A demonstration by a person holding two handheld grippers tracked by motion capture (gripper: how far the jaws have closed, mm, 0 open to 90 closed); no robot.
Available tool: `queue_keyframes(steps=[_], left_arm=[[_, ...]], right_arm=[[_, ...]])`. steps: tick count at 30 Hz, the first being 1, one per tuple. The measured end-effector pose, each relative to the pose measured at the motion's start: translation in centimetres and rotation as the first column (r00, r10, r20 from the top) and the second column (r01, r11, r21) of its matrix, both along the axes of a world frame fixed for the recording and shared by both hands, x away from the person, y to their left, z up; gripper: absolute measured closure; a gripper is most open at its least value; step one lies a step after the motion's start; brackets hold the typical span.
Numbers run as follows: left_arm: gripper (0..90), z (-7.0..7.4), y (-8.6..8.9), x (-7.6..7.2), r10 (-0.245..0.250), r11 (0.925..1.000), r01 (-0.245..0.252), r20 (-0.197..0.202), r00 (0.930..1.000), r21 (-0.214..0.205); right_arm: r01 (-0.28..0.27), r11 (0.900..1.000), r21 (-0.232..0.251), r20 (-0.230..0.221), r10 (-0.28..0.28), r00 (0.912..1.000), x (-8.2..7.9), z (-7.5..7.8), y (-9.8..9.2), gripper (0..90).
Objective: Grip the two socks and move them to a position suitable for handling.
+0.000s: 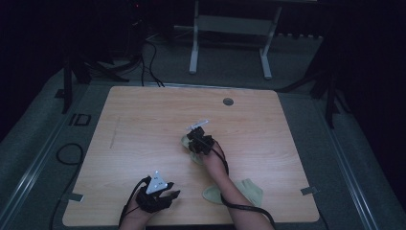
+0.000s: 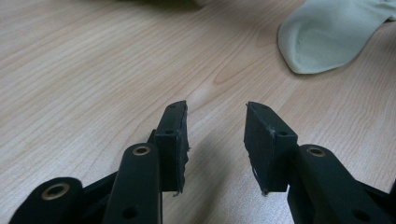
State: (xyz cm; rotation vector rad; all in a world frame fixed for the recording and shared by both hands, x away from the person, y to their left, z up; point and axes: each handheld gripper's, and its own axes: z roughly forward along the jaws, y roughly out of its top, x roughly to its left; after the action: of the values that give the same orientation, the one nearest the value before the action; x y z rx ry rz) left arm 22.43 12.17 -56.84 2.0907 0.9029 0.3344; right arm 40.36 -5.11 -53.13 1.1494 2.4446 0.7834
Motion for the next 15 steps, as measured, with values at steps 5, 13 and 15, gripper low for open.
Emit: queue_keyframes(steps=[5, 13, 15], left_arm=[[59.0, 0.0, -0.4, -0.1, -0.004, 1.0, 0.004, -0.001, 1.0, -0.005], [58.5, -0.3, -1.0, -0.1, -0.005, 1.0, 0.005, -0.006, 1.0, 0.001], [58.5, -0.3, -1.1, -0.1, -0.007, 1.0, 0.007, -0.008, 0.9999, 0.002]], right_arm=[[-0.007, 0.9999, 0.013, 0.038, 0.007, 0.9993, -1.1, 2.2, -3.2, 78.9], [-0.018, 0.9996, 0.02, 0.09, 0.016, 0.9958, -3.1, 4.3, -7.6, 78.8], [-0.038, 0.9991, 0.015, 0.111, 0.036, 0.9931, -3.9, 4.7, -8.4, 78.8]])
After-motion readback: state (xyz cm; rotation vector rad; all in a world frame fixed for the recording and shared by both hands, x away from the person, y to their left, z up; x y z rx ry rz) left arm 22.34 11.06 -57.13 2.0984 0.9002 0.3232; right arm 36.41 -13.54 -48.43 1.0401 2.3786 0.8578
